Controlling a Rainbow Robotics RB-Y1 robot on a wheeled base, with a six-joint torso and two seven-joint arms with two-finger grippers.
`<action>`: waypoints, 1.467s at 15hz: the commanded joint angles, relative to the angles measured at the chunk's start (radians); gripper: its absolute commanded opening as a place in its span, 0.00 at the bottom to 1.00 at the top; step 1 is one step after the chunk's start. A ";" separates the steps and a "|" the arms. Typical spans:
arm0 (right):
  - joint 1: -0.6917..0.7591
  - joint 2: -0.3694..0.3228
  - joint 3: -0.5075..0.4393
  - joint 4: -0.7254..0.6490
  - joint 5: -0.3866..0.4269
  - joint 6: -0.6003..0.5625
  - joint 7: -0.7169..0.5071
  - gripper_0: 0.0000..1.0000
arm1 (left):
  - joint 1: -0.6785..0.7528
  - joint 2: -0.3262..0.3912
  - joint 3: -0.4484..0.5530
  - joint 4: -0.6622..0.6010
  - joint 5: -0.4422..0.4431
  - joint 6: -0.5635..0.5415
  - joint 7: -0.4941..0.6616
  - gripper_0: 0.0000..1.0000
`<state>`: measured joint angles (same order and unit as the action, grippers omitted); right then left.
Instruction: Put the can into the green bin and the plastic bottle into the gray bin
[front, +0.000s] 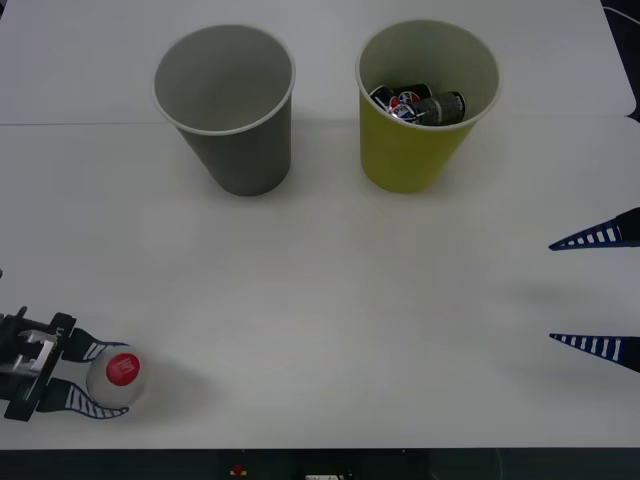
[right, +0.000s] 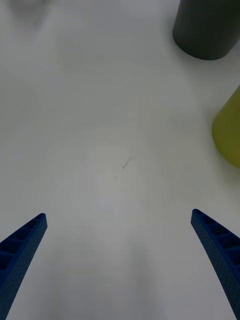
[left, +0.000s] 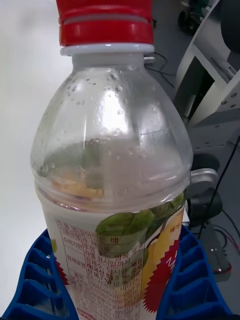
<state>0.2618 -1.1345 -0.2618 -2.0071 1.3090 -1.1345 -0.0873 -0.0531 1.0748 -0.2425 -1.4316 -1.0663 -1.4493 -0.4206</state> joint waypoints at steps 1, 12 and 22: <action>0.000 0.000 0.000 0.000 0.000 0.000 0.000 1.00 | 0.059 -0.012 0.101 -0.151 -0.064 0.000 0.172 0.00; 0.000 0.000 0.000 0.000 0.000 0.000 0.000 1.00 | 0.075 -0.165 0.298 -0.632 -0.327 0.026 0.964 0.00; 0.000 0.000 0.000 0.000 0.000 0.000 0.000 1.00 | 0.062 -0.167 0.477 -1.049 -0.592 0.089 1.709 0.00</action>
<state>0.2618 -1.1345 -0.2618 -2.0071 1.3090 -1.1345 -0.0872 0.0104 0.9091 0.2148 -2.4584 -1.6367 -1.3604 1.2456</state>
